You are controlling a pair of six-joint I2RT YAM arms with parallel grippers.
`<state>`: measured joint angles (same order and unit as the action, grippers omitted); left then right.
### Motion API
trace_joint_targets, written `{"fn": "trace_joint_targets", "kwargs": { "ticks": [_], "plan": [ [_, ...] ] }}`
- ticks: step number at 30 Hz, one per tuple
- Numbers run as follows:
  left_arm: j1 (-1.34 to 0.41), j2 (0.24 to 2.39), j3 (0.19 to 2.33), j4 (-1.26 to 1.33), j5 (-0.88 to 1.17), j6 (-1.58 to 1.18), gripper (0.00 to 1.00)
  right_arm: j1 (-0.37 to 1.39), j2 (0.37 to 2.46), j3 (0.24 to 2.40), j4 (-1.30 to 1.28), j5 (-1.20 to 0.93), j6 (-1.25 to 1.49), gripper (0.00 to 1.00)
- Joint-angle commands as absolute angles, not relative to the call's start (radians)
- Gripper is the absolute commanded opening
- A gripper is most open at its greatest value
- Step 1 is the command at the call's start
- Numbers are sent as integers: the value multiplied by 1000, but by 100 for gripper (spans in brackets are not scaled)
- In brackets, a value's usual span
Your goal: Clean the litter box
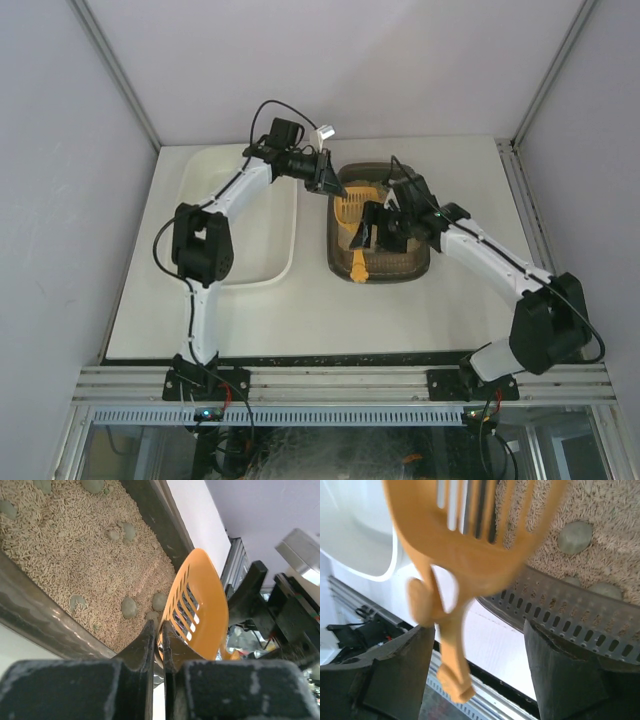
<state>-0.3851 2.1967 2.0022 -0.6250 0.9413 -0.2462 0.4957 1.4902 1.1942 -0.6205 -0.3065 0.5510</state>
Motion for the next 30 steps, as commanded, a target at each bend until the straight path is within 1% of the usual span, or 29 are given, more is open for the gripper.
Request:
{"fn": "trace_joint_targets", "kwargs": {
  "ticks": [1, 5, 8, 11, 16, 17, 18, 19, 20, 21, 22, 23, 24, 26, 27, 28, 30],
  "plan": [
    [-345, 2078, 1903, -374, 1018, -445, 0, 429, 1361, 1013, -295, -486, 681, 71],
    [-338, 2037, 1837, -263, 1016, -540, 0, 404, 1308, 896, -82, -538, 783, 68],
    [-335, 1998, 1745, -143, 1005, -619, 0, 403, 1280, 839, 52, -539, 844, 63],
    [-336, 1972, 1694, -99, 1003, -631, 0, 403, 1256, 803, 145, -522, 883, 53],
    [-336, 1956, 1643, -85, 1005, -626, 0, 395, 1264, 793, 220, -538, 905, 33],
    [-336, 1954, 1635, -81, 1005, -625, 0, 396, 1269, 794, 225, -540, 908, 26],
    [-336, 1951, 1624, -77, 1003, -623, 0, 396, 1274, 794, 229, -545, 909, 15],
    [-336, 1947, 1616, -76, 1000, -621, 0, 396, 1275, 794, 226, -546, 911, 3],
    [-335, 1942, 1610, -76, 992, -618, 2, 395, 1272, 793, 220, -546, 915, 0],
    [-334, 1939, 1609, -84, 984, -614, 19, 396, 1264, 793, 210, -547, 915, 0],
    [-333, 1934, 1611, -101, 968, -608, 39, 398, 1250, 800, 172, -529, 909, 0],
    [-328, 1921, 1612, -131, 913, -604, 51, 400, 1235, 817, 97, -502, 896, 0],
    [-325, 1900, 1606, -176, 798, -611, 75, 399, 1219, 844, 8, -471, 869, 0],
    [-328, 1827, 1578, -288, 451, -661, 89, 399, 1212, 923, -213, -400, 805, 0],
    [-331, 1789, 1550, -297, 322, -710, 93, 399, 1220, 969, -326, -359, 769, 0],
    [-332, 1752, 1511, -287, 228, -755, 95, 397, 1234, 1009, -422, -329, 740, 0],
    [-332, 1687, 1425, -182, 141, -819, 99, 388, 1272, 1071, -568, -298, 693, 0]
  ]
}}
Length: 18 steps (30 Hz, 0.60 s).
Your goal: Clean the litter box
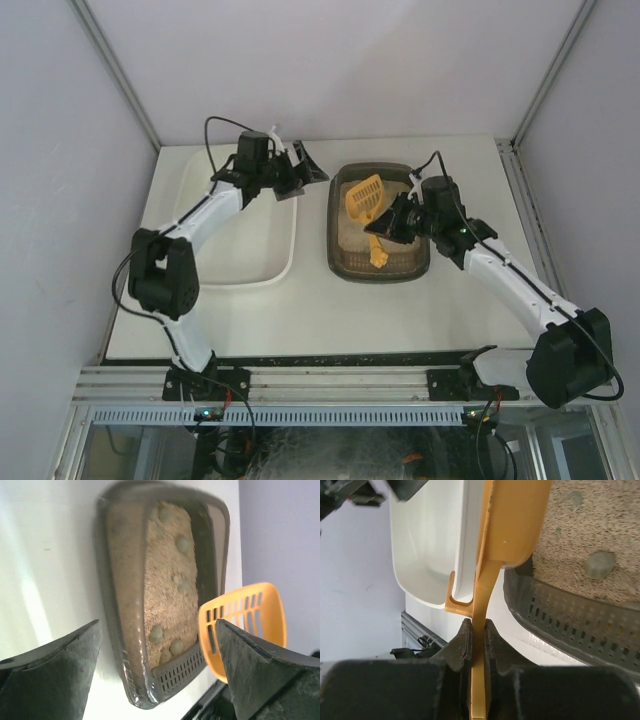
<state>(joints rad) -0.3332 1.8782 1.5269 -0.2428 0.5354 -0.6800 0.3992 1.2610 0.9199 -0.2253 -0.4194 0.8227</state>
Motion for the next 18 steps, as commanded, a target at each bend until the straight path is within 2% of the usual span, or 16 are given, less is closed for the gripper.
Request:
{"fn": "trace_joint_targets", "kwargs": {
  "ticks": [1, 8, 18],
  "plan": [
    [-333, 1676, 1399, -154, 118, -844, 100, 383, 1285, 1083, -590, -295, 677, 0],
    [-358, 1789, 1478, -170, 26, -960, 100, 337, 1433, 1138, -530, -356, 649, 0],
    [-411, 1923, 1611, -144, 15, -991, 100, 326, 1700, 1315, -491, -340, 615, 0]
  ]
}}
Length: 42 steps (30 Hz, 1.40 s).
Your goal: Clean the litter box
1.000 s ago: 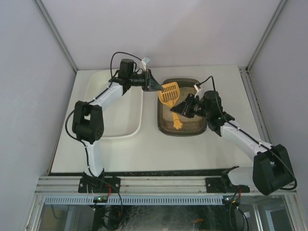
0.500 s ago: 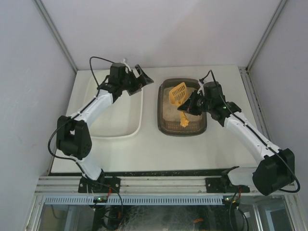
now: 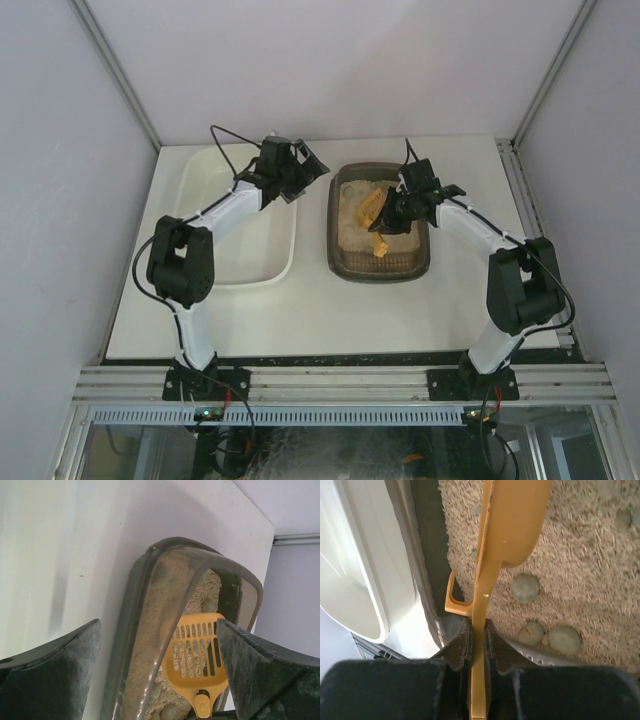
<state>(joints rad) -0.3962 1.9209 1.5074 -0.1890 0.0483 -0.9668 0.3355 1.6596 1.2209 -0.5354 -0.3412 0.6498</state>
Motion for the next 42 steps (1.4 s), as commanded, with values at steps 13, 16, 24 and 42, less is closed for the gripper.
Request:
{"fn": "trace_joint_targets", "kwargs": {
  "ticks": [13, 16, 24, 42],
  "plan": [
    [-418, 1976, 1655, -131, 18, -1016, 100, 324, 1914, 1515, -513, -333, 615, 0],
    [-418, 1970, 1652, -124, 0, -1002, 100, 337, 1942, 1557, -536, -308, 604, 0],
    [-418, 1936, 1631, -123, -62, -934, 100, 402, 2053, 1686, -665, -248, 584, 0],
    [-384, 1871, 1505, -101, -28, -848, 100, 308, 1740, 1168, -191, -505, 715, 0]
  ]
}}
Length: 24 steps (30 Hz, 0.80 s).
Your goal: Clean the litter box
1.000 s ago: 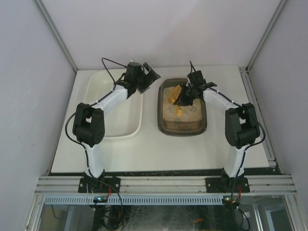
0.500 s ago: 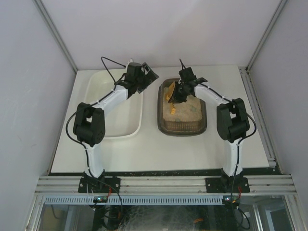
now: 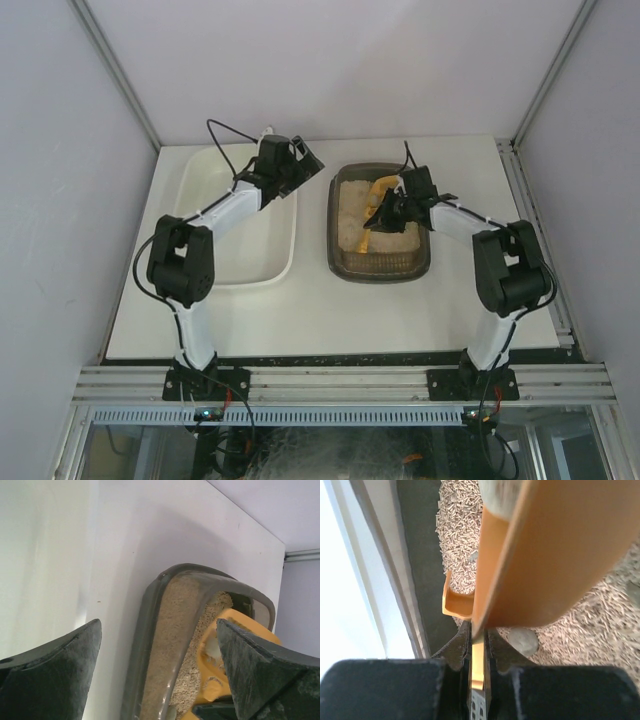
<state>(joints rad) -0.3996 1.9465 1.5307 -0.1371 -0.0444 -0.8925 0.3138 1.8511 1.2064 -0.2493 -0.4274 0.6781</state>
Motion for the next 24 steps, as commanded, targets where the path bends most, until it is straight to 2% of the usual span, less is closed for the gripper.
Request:
{"fn": "trace_joint_targets", "kwargs": {
  "ticks": [1, 9, 15, 24],
  "plan": [
    [-381, 1868, 1500, -100, -26, -841, 100, 306, 1723, 1152, -182, -516, 721, 0],
    [-364, 1837, 1464, -98, -17, -814, 99, 271, 1628, 1068, -86, -610, 768, 0],
    [-362, 1814, 1447, -96, -21, -803, 99, 211, 1629, 1010, 97, -749, 892, 0],
    [-362, 1780, 1426, -113, -2, -796, 99, 201, 1618, 969, 169, -816, 948, 0]
  ]
}}
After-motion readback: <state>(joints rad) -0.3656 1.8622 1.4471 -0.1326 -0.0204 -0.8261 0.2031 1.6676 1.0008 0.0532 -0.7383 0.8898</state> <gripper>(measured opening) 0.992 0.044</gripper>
